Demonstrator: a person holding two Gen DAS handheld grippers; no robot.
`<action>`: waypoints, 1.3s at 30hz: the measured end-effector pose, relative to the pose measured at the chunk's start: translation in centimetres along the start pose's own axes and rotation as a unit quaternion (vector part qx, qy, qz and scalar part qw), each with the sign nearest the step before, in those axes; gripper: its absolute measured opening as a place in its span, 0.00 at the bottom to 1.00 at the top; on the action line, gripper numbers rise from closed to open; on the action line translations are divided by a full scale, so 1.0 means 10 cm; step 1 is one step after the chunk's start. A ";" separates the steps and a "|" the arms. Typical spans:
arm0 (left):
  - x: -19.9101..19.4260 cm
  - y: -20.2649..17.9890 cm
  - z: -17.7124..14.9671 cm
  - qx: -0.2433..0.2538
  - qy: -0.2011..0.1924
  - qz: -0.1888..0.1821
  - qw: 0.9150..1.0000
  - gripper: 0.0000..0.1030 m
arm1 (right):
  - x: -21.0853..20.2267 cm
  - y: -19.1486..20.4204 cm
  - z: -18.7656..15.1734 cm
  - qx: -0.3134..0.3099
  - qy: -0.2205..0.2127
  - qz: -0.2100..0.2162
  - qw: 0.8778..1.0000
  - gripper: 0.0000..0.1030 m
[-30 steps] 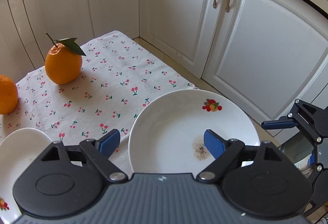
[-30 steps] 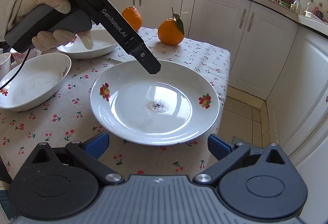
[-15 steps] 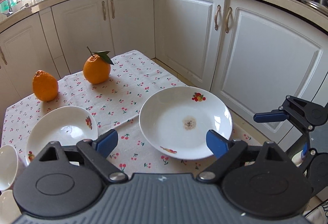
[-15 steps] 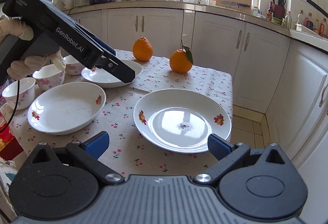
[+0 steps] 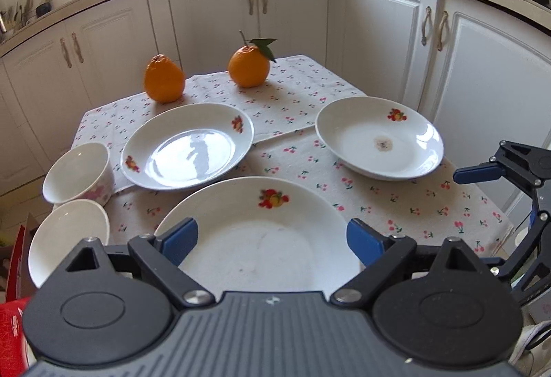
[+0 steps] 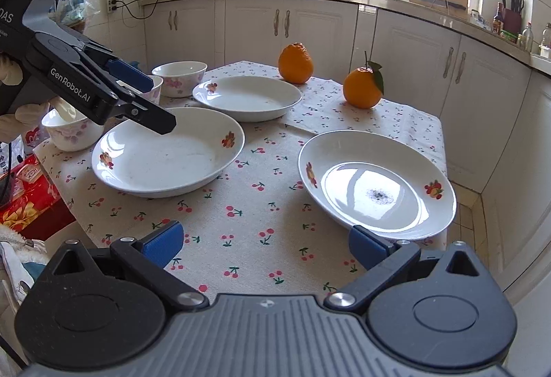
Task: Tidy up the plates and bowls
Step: 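Move the left tool to the large fruit-decal plate and grasp its rim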
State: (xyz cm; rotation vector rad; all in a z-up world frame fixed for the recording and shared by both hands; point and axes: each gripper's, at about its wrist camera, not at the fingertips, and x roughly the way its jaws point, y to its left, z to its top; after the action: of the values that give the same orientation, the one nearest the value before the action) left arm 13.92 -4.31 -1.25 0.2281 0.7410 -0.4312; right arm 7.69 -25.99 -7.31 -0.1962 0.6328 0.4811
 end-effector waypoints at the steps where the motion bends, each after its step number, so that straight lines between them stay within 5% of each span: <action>1: -0.01 0.05 -0.03 -0.006 0.001 0.004 1.000 0.91 | 0.03 0.03 0.01 -0.004 0.003 0.005 1.000 1.00; 15: 0.07 0.49 -0.17 -0.030 0.033 0.026 0.999 0.91 | 0.46 0.30 0.16 -0.041 0.039 0.057 0.997 1.00; 39: 0.49 0.72 -0.04 -0.032 0.115 -0.013 0.993 0.89 | 0.84 0.36 0.22 -0.081 0.054 0.131 0.987 1.00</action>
State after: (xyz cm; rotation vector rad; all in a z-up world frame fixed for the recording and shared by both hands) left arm 20.17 0.79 -4.60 0.2110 0.9822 -0.4092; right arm 12.98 -19.07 -10.82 -0.2975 0.7309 0.7801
